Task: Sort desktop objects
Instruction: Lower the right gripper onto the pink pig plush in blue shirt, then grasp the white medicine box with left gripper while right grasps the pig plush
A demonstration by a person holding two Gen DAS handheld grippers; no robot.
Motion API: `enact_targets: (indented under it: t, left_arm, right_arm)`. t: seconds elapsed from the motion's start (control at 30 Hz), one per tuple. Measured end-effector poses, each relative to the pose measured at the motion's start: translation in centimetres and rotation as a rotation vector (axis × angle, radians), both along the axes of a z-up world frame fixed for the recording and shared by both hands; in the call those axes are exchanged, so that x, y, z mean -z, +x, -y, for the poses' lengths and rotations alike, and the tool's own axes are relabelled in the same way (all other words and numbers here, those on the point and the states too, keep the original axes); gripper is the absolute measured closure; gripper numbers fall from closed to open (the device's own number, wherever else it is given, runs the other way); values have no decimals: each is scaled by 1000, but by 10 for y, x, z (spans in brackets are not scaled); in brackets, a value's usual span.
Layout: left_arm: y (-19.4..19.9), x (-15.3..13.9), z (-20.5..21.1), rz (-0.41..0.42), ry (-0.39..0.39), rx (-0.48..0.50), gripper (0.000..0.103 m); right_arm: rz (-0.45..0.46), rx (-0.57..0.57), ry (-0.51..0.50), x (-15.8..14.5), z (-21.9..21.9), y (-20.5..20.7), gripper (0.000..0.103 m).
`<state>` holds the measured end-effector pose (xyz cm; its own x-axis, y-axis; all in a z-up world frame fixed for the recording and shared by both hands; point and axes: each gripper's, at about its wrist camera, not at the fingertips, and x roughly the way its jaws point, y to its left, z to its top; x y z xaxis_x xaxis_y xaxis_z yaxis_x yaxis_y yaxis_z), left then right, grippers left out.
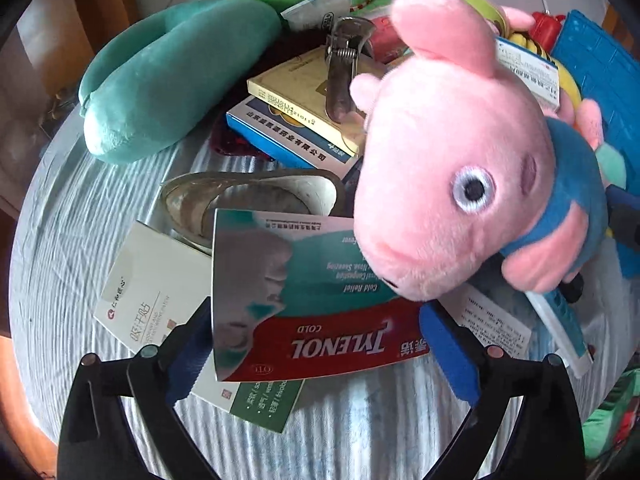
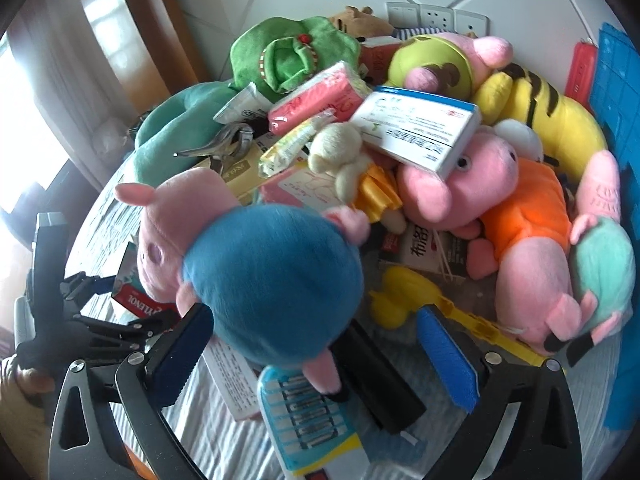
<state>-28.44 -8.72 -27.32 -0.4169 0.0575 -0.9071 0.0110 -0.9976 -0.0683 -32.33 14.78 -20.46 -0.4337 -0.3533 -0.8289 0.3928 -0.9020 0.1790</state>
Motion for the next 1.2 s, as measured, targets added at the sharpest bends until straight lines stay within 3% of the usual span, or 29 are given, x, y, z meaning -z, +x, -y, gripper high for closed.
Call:
enact_targets:
  t: [0.13,0.3,0.37,0.4,0.53,0.73,0.8,0.83,0.87,0.93,1.03,1.13,1.2]
  left_arm:
    - [4,-10,9,-39,12,-16,31]
    - [6,-21,16,-69,23,-33,48]
    - [9,-30,16,-83,17,-34,59]
    - [10,-34,16,-86,10,-34,64]
    - [14,-50,15,-98,-16,-31,67]
    - [23,-55,21,-91,-37,-51,73]
    - [24,-56,20,-90,-41,-56,73]
    - [24,-56,20,-89,-43,-58,73]
    - [25,-57,17,-87,-45,-59,73]
    - [27,-55,13,-73,-13,-62,73]
    - [26,-46,9,-41,44,-87,73]
    - [26,-43,-3,-39,67,-86,73]
    - [25,-44,-14,-47,61,-74,78]
  right_arm:
    - [45,-39,-10,17,20,-8,0]
    - [24,-44,-28,28,39,-19,2]
    - [-17,-10,-36,14,29,-18,24]
    - [-39,8,-41,5,22,-17,26]
    - [-119,85,-59,-28,-8,-12,28]
    - [-134,229,-67,-42,-74,-4,32]
    - [-117,257,-47,-39,-91,-4,45]
    - [-103,260,-43,-36,-96,-5,58]
    - [-84,258,-49,-31,-100,-5,65]
    - [-46,249,-70,-21,-109,-5,65]
    - [-28,232,-74,-14,-116,-2,41]
    - [-15,213,-91,-10,-119,-1,39]
    - [-22,217,-98,-11,-122,4,38]
